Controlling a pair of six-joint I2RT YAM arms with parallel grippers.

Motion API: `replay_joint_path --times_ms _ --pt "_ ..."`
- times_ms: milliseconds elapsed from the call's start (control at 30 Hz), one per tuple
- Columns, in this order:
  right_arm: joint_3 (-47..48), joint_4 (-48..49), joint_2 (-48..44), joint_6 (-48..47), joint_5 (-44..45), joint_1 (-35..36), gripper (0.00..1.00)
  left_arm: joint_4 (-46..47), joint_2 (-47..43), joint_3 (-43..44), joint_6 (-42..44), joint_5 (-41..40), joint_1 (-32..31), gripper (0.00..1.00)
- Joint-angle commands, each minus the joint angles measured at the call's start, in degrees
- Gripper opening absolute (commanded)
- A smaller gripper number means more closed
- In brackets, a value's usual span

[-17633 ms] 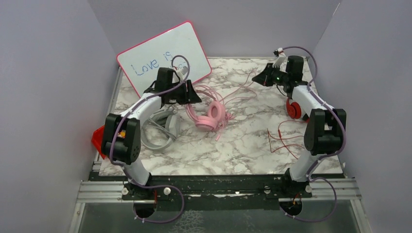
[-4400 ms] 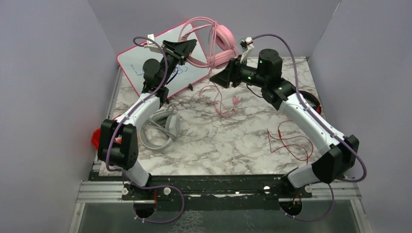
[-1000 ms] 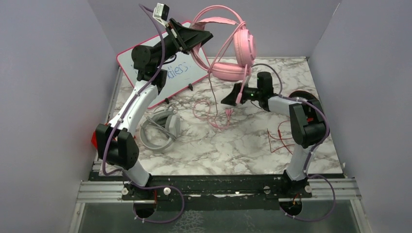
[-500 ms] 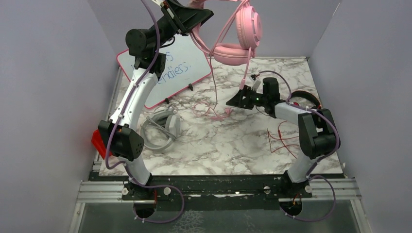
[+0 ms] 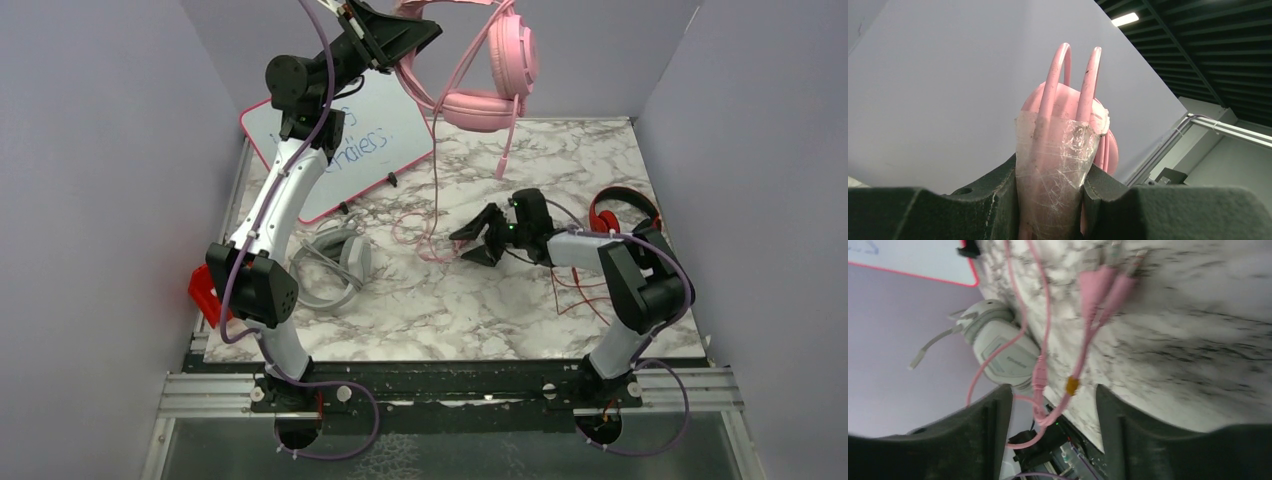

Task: Wrap the headphones
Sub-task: Wrap the headphones cable around the headphones.

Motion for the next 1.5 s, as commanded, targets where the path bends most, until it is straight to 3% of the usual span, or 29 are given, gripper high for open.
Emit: replay_joint_path --times_ms 0,100,267,467,567,600,700,767,833,967,1033,1267,1467 --pt "-2.57 4.03 2.25 9.2 5.13 -0.16 0.54 1.92 -2.22 1.31 -0.68 -4.15 -0.04 0.0" --pt "-5.31 2.12 0.8 9.3 5.48 0.37 0.52 1.55 -2.57 1.26 -0.58 -4.15 -0.04 0.0" --pt "-8.2 2.82 -1.22 8.91 7.33 0.76 0.71 1.53 -3.17 0.42 -0.07 -4.18 -0.04 0.0" --pt "-5.03 8.51 3.44 13.98 6.36 3.3 0.71 1.54 -3.67 0.16 -0.15 -4.26 -0.04 0.0" --pt "-5.61 13.07 4.99 17.91 6.03 4.5 0.59 1.53 -4.05 0.11 0.04 -4.42 -0.08 0.0" --pt "-6.52 14.89 5.21 19.08 5.71 4.57 0.51 1.55 -4.25 -0.04 0.22 -4.48 -0.04 0.0" --pt "-9.46 17.14 2.08 18.76 5.96 2.86 0.13 1.45 -4.98 -1.42 1.03 -5.32 0.67 0.0" --pt "-10.02 13.54 -2.76 12.18 5.25 -0.35 0.01 1.36 -5.71 -2.59 1.24 -5.89 2.21 0.0" --pt "-8.62 6.25 -8.84 0.65 4.74 -6.45 0.01 1.16 -7.13 -4.23 1.95 -6.9 4.91 0.0" --pt "-1.32 -11.37 -19.03 -26.63 14.36 -15.24 0.01 -1.16 -10.51 -6.43 4.54 -8.8 11.56 0.0" --pt "-0.23 -15.62 -22.54 -33.1 19.43 -16.71 0.01 -1.19 -11.27 -6.76 3.42 -9.07 15.16 0.0" --pt "0.41 -16.5 -26.21 -34.1 20.3 -26.25 0.01 -0.39 -10.81 -3.36 -2.2 -7.65 28.48 0.0" --pt "-5.99 -3.55 -25.11 -27.36 -2.95 -41.44 0.01 3.28 -10.36 -4.09 -7.51 -6.79 36.45 0.0"
